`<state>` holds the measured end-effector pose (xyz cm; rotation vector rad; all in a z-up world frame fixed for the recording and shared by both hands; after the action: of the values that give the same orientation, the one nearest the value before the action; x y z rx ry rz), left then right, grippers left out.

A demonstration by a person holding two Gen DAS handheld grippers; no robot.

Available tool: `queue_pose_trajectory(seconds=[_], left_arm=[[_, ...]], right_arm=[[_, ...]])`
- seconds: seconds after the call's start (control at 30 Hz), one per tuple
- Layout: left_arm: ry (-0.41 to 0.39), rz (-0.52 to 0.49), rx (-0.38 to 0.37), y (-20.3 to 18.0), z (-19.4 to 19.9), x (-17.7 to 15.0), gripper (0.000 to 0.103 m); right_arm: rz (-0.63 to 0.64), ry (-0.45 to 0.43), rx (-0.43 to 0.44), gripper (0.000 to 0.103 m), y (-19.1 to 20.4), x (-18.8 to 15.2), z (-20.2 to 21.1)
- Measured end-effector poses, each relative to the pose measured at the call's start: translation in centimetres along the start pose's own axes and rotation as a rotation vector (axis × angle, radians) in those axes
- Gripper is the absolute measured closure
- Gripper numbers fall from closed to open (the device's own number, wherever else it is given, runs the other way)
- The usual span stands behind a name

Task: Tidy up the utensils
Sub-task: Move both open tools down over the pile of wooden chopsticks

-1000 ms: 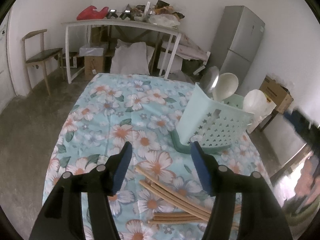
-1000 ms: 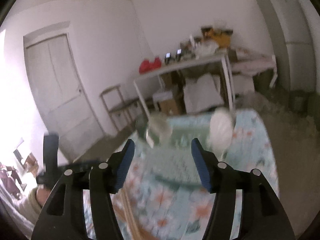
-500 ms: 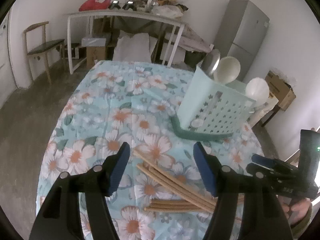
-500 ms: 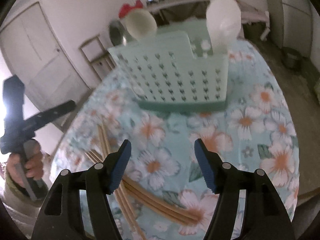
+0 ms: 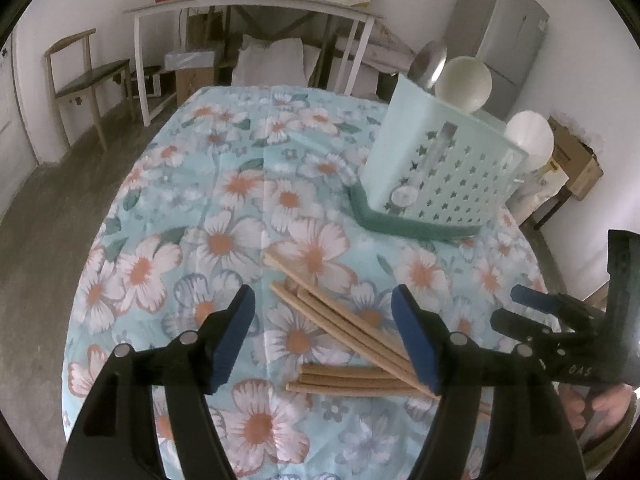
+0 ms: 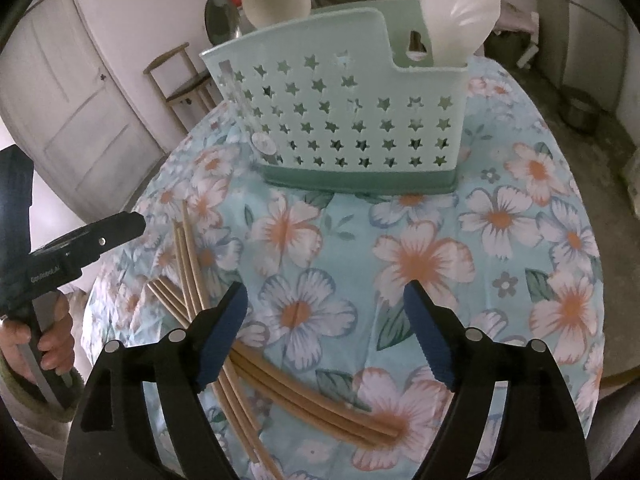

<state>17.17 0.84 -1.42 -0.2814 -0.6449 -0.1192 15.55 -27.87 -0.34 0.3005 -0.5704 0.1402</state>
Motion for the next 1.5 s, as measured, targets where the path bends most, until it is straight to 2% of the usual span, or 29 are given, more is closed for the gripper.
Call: queue_pose_trajectory(seconds=[0.87,1.5], left_arm=[[0.067,0.041,0.041,1.0,-1.0,-1.4,0.033],[0.060,0.036,0.090,1.6,-0.6,-2.8,0.033]], right_arm=[[0.022,0.034,0.026,0.026,0.9,-0.2,-0.9],[-0.036,0.019,0.044,0.026,-0.4,-0.1,-0.9]])
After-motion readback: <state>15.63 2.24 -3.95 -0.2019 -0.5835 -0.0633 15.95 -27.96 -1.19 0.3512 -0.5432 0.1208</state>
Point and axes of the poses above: each gripper's, at about its wrist camera, not at the fingertips, and z roughly against the way its jaws point, y to its left, x to its top, the point moved 1 cm from there along -z, roughly the way its jaws point, and after that the axes turned 2 degrees about z, right-handed, at the moved point
